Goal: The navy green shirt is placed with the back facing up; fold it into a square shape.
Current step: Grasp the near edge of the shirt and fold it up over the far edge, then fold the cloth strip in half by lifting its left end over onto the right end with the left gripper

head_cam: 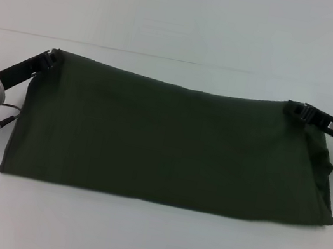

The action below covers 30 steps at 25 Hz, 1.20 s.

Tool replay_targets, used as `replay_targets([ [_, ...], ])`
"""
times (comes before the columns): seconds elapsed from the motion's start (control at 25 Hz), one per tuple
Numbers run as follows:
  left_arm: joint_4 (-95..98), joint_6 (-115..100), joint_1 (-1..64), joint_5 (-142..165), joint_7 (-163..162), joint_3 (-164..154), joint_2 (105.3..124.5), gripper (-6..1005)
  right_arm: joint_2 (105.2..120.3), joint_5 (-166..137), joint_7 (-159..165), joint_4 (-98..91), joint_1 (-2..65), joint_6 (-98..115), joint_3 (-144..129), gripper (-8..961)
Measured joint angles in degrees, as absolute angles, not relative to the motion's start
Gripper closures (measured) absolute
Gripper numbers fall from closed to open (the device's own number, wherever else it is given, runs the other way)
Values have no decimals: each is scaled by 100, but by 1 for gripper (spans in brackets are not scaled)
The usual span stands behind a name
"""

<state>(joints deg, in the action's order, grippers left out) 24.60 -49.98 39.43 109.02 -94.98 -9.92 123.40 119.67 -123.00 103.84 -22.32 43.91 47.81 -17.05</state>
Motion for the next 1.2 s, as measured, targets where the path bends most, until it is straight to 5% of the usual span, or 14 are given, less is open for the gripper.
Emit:
replay_targets([
  [0.24,1991,-4383,4045,9833,-8408,-969,12388,965,11978,-12241,10322,-2140,4439,4638,-1705,761],
  [0.52,1647,-4215,4104,9087,-7431,-970,12392,874,11979,-12137,10290,-2135,4388,4672,-1705,429],
  [0.64,1623,-4220,4078,9023,-7330,-968,12391,681,11979,-12132,10297,-2135,4342,4702,-1684,305],
  [1.0,1663,-5338,3633,8986,-7437,-969,12363,428,11911,-10704,9473,-2348,3470,6290,-1654,45],
  [1.2,1691,-6001,3236,9037,-8459,-1240,12159,293,11772,-10248,8469,-2376,2945,7543,-1723,52],
])
